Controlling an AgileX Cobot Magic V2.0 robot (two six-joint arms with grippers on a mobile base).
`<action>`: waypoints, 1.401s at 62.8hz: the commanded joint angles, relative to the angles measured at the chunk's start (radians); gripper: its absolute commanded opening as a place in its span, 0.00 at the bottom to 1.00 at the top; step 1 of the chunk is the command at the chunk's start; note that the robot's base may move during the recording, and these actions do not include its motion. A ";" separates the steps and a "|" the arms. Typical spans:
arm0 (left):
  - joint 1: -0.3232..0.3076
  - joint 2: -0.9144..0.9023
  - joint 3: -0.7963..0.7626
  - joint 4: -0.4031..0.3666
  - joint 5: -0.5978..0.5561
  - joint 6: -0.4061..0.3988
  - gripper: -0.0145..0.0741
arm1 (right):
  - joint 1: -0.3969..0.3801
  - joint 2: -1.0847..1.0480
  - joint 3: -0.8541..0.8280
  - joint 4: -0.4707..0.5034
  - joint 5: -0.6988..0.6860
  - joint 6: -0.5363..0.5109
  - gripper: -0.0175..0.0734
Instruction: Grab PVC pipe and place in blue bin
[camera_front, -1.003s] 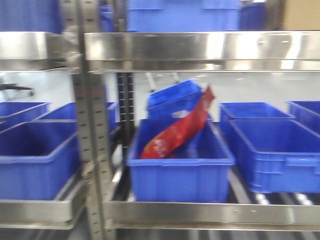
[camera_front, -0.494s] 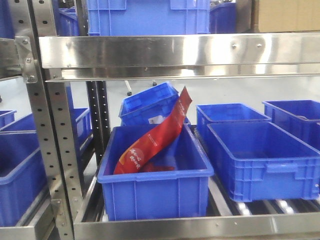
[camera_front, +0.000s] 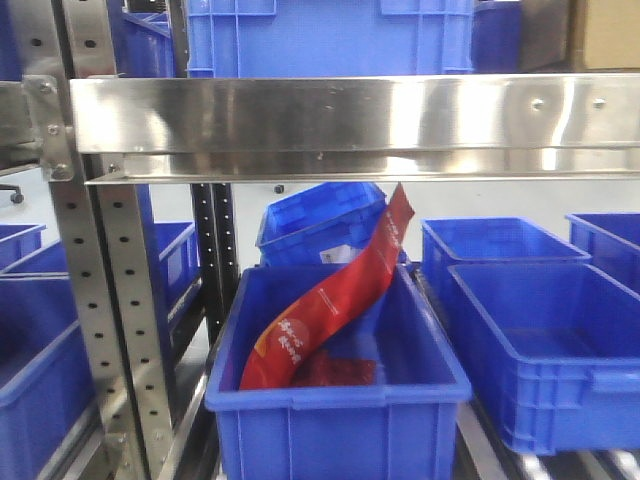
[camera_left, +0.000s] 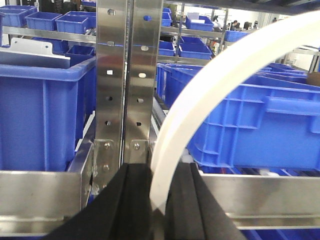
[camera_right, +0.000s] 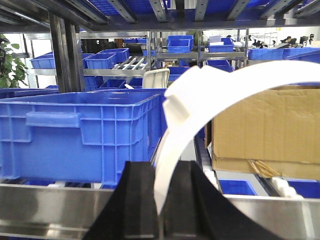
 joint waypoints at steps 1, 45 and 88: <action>-0.006 -0.004 -0.004 -0.002 -0.029 0.000 0.04 | -0.001 -0.005 0.002 -0.012 -0.017 -0.002 0.01; -0.006 -0.004 -0.004 -0.002 -0.029 0.000 0.04 | -0.001 -0.005 0.002 -0.012 -0.017 -0.002 0.01; -0.006 -0.004 -0.004 -0.002 -0.029 0.000 0.04 | -0.001 -0.005 0.002 -0.012 -0.017 -0.002 0.01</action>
